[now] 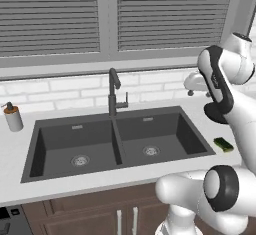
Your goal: Pick the pan and sponge and place them into the sink. Then turn on the water.
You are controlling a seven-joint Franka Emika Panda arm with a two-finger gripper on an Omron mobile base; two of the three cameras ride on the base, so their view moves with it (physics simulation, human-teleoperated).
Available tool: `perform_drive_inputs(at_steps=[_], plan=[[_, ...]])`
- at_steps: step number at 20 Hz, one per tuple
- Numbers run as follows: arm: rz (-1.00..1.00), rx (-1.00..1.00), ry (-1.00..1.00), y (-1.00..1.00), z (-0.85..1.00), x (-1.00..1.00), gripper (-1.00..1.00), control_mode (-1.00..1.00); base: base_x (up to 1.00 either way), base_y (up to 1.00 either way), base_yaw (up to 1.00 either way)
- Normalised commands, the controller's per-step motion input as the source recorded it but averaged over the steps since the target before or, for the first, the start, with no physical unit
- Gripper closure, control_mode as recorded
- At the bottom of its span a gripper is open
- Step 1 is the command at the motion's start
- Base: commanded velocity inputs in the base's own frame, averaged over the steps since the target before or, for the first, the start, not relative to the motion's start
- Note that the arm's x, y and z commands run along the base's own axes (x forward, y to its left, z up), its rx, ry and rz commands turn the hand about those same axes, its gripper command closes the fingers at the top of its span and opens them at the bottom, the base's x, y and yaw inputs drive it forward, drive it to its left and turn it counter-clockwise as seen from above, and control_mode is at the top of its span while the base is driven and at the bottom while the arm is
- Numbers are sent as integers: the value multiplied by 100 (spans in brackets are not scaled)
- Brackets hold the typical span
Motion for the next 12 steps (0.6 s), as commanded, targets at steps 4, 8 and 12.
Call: perform_drive_inputs(at_steps=[4,8,12], plan=[[0,3,0,-51,-13,0,-100,-100,0,0,0],[0,1,0,-52,-17,0,-100,-100,0,0,0],[0,0,0,-50,-20,0,-100,-100,0,0,0]])
